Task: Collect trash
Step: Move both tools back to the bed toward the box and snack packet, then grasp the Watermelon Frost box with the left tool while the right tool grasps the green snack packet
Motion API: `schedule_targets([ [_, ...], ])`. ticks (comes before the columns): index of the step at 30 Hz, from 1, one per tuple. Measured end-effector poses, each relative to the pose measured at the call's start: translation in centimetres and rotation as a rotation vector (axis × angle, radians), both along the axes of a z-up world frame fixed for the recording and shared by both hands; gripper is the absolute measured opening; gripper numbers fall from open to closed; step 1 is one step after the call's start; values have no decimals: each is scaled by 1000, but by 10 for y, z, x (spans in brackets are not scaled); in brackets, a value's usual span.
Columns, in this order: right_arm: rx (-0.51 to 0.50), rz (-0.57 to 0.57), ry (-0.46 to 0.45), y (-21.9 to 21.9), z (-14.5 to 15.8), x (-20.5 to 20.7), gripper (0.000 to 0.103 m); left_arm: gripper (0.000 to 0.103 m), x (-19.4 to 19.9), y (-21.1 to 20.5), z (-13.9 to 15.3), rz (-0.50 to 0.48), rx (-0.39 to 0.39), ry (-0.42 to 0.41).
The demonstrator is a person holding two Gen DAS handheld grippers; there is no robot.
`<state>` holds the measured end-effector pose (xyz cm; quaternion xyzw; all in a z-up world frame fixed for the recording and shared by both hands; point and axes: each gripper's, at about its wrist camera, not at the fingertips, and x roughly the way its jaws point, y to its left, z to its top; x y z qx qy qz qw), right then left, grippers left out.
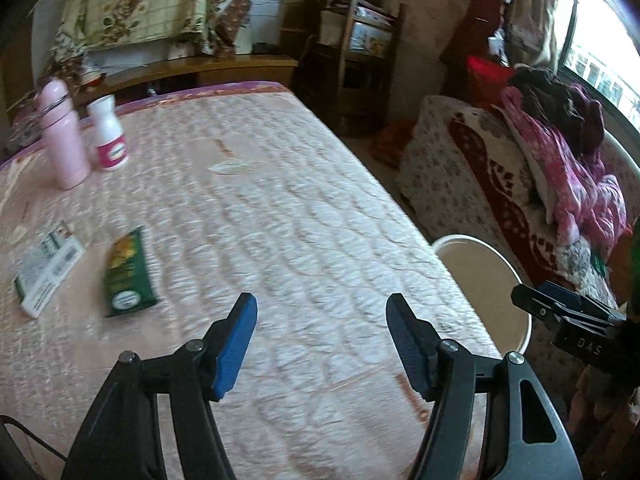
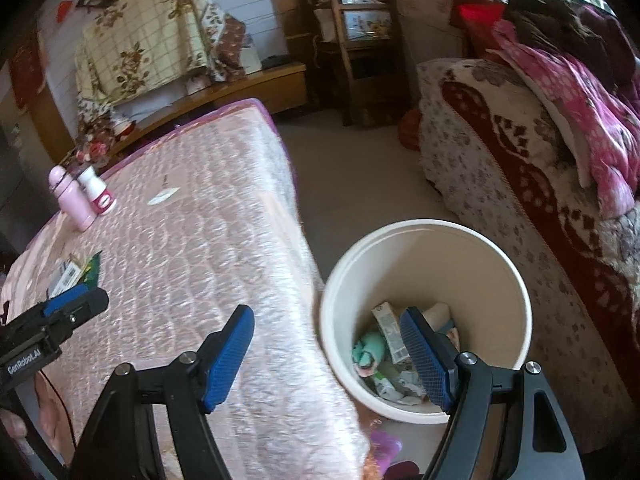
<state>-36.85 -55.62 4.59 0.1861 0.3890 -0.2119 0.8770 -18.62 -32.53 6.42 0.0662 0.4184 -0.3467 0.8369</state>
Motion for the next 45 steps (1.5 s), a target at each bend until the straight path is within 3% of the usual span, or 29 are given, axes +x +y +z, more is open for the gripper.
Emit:
schedule_targets([
  [11, 27, 114, 6, 51, 1, 36, 79, 69, 32, 84, -5, 126, 35, -7],
  [15, 58, 183, 18, 75, -4, 58, 79, 76, 55, 128, -8, 192, 40, 11],
  [23, 97, 343, 18, 137, -7, 108, 79, 80, 115, 193, -9, 279, 49, 10],
  [27, 104, 415, 24, 168, -9, 143, 79, 81, 143, 199, -17, 273, 70, 22],
  [35, 121, 472, 64, 196, -20, 187, 79, 81, 174, 175, -39, 137, 229, -33],
  [41, 99, 511, 81, 213, -24, 214, 79, 81, 196, 169, -51, 147, 282, -8],
  [45, 93, 528, 86, 226, -32, 238, 79, 66, 196, 175, -53, 176, 270, 23],
])
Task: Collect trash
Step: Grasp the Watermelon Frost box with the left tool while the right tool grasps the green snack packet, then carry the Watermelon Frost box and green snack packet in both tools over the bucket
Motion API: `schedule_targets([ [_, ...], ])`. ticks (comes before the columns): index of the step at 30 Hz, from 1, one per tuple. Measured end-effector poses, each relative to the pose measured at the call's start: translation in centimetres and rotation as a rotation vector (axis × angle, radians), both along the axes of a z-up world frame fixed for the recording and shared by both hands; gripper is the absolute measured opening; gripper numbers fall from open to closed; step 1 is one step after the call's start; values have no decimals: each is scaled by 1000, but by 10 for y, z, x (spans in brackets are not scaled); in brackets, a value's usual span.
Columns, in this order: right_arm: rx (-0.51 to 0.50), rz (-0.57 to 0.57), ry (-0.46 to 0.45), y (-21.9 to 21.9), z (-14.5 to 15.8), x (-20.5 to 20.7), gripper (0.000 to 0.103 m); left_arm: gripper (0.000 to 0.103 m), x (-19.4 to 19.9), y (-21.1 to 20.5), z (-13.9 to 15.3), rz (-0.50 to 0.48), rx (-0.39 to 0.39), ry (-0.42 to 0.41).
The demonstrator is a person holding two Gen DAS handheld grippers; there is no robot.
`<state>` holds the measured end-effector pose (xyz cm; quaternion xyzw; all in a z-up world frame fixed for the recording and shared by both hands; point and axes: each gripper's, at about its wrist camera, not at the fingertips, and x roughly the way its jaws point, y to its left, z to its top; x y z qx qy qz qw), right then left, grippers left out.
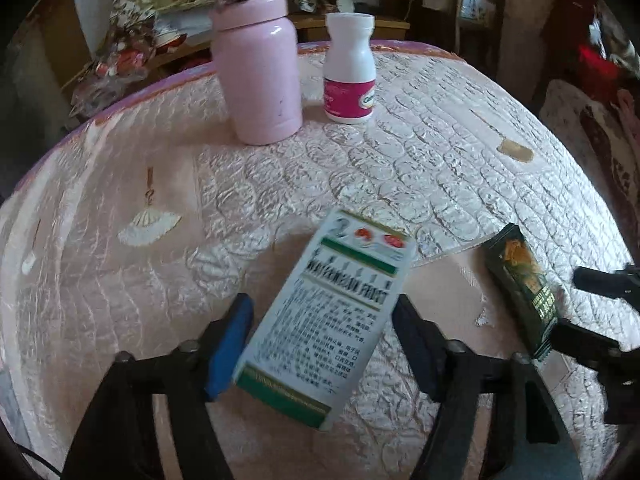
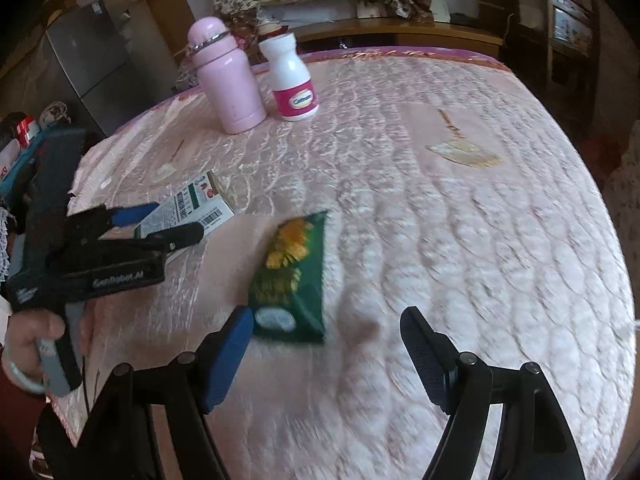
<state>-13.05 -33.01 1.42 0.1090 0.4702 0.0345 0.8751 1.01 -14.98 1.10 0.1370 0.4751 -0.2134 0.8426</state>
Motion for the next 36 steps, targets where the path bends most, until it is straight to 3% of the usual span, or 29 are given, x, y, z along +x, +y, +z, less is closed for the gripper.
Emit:
schedule_targets([
  [4, 3, 24, -20, 14, -7, 22, 76, 57, -11, 14, 4, 49, -12, 13],
  [6, -54, 28, -42, 23, -9, 27, 45, 57, -19, 20, 6, 59, -32, 25],
  [7, -83, 27, -41, 25, -9, 27, 36, 57, -24, 22, 8, 57, -46, 34],
  [10, -14, 49, -30, 21, -8, 19, 26, 57, -38, 23, 14, 60, -77, 40],
  [16, 13, 27, -87, -1, 12, -29, 25, 57, -79, 6, 31, 33, -161, 33],
  [36, 18, -139, -116, -93, 30, -163, 25, 57, -163, -92, 41, -89, -151, -9],
])
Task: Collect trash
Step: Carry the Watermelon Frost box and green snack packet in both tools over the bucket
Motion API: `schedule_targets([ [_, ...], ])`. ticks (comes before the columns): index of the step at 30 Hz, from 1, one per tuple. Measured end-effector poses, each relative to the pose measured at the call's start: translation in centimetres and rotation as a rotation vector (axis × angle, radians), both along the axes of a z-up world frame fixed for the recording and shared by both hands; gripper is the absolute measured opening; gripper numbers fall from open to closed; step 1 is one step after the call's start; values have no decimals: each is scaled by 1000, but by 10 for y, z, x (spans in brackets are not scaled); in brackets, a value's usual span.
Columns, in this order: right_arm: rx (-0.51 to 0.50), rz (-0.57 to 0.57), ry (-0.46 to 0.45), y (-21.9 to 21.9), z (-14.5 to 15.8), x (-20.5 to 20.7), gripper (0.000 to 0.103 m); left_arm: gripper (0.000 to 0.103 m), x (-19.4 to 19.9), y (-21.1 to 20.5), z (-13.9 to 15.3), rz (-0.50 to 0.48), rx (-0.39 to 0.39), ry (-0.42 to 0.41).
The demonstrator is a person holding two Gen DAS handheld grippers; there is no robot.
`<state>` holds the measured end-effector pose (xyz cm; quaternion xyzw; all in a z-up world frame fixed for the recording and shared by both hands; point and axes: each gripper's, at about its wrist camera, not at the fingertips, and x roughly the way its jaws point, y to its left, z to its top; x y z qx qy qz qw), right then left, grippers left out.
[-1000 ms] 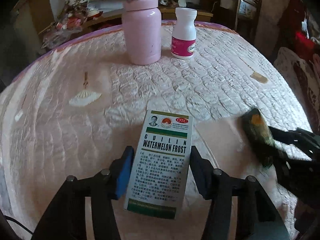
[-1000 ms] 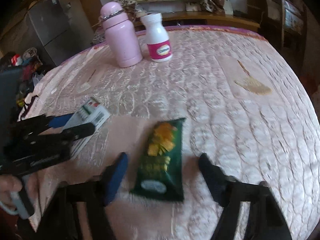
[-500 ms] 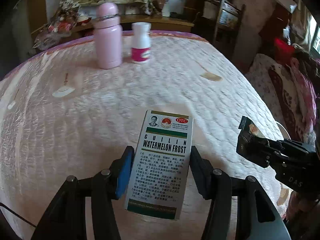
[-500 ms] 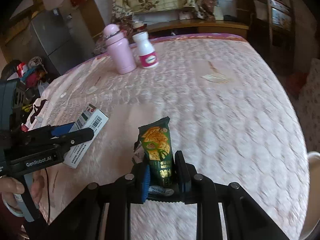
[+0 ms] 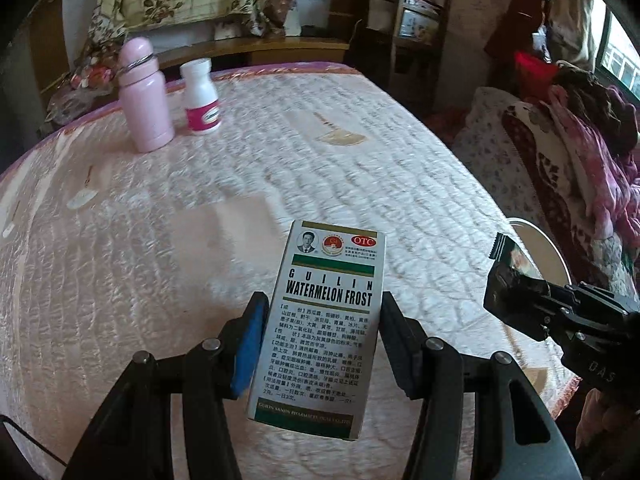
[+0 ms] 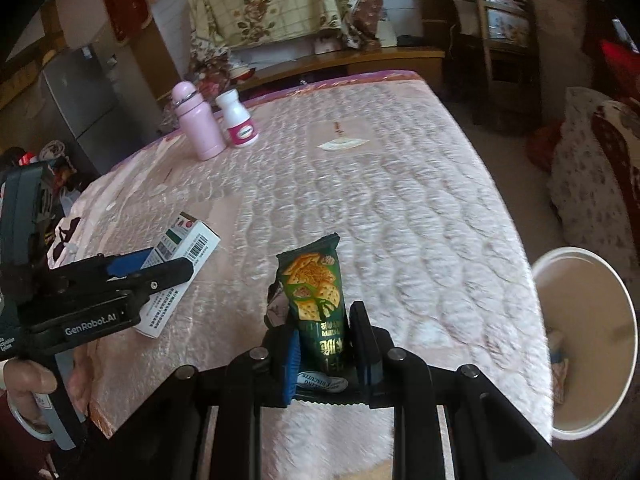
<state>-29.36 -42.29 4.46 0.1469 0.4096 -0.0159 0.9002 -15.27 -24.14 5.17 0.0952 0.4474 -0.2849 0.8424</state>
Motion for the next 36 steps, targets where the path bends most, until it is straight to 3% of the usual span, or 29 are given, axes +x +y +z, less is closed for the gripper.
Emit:
schedule_targets([
  [9, -9, -60, 6, -31, 1, -23, 25, 57, -11, -38, 1, -62, -28, 43],
  [16, 18, -131, -5, -63, 1, -44, 25, 57, -16, -70, -2, -101, 2, 50],
  [29, 54, -221, -23, -110, -4, -72, 25, 57, -43, -108, 3, -149, 40, 5],
  [36, 17, -254, -1, -122, -3, -79, 25, 57, -48, -124, 5, -171, 7, 7],
])
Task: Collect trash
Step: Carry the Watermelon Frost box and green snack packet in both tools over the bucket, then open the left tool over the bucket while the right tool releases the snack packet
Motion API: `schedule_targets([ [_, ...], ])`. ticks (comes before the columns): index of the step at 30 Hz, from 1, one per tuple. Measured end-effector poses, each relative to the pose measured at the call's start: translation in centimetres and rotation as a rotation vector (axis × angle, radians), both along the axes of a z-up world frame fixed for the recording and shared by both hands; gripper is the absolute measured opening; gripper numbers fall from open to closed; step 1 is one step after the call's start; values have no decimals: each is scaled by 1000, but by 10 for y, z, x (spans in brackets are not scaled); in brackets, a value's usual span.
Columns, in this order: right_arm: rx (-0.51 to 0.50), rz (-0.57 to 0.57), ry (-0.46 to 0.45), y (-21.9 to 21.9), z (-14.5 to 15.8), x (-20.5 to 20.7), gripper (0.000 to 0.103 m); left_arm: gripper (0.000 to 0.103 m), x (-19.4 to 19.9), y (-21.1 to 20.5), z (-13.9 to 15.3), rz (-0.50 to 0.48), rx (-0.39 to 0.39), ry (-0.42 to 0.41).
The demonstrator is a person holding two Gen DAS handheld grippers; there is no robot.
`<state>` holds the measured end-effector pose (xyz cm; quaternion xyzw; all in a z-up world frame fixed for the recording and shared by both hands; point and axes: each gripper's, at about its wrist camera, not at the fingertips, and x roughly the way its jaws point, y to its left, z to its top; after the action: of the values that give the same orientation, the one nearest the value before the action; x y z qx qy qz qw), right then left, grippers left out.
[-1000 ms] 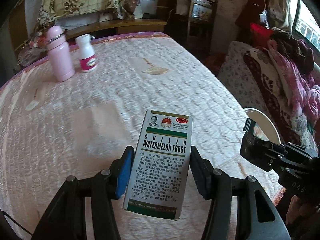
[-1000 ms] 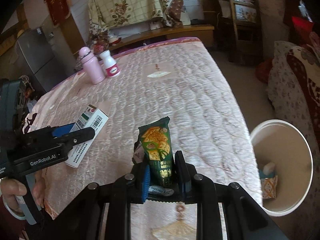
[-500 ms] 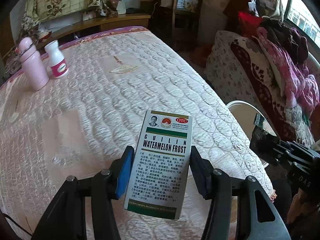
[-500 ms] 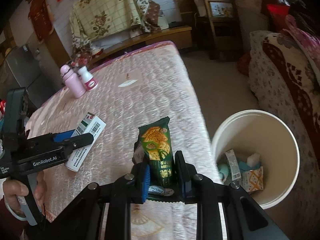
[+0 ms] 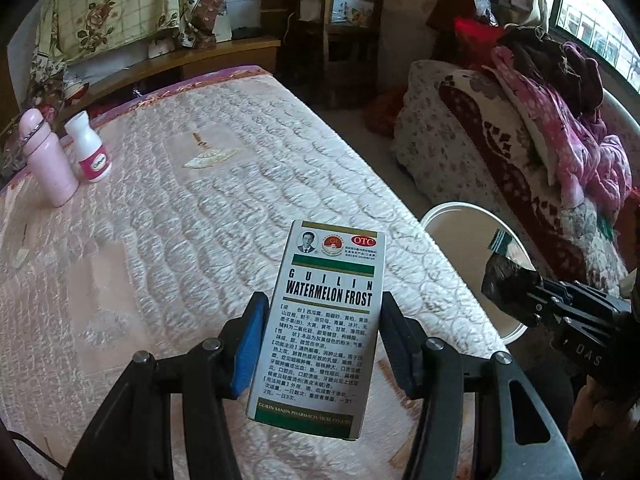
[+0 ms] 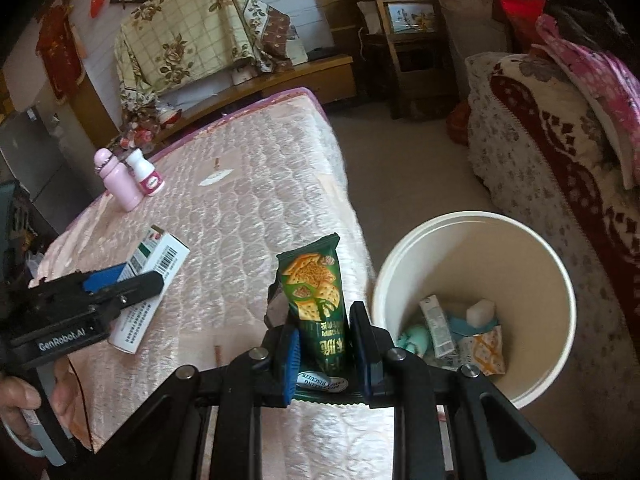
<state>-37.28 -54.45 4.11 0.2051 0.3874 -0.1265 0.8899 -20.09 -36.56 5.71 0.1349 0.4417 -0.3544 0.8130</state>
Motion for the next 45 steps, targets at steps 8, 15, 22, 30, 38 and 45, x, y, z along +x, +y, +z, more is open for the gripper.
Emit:
schedule_targets([
  [8, -18, -50, 0, -18, 8, -17, 25, 57, -11, -26, 4, -50, -4, -14],
  [15, -28, -98, -3, -39, 12, -29, 25, 57, -19, -54, 8, -85, -21, -9],
  [22, -31, -170, -7, -68, 12, -44, 25, 57, -31, -93, 5, -131, -14, -18],
  [30, -12, -255, 7, -100, -1, -64, 25, 57, -47, -133, -5, -179, -13, 6],
  [38, 11, -298, 26, -121, -14, -73, 25, 57, -49, -158, -18, -207, -30, 61],
  [45, 38, -320, 40, -133, -29, -72, 25, 57, -41, -172, -34, -214, -50, 137],
])
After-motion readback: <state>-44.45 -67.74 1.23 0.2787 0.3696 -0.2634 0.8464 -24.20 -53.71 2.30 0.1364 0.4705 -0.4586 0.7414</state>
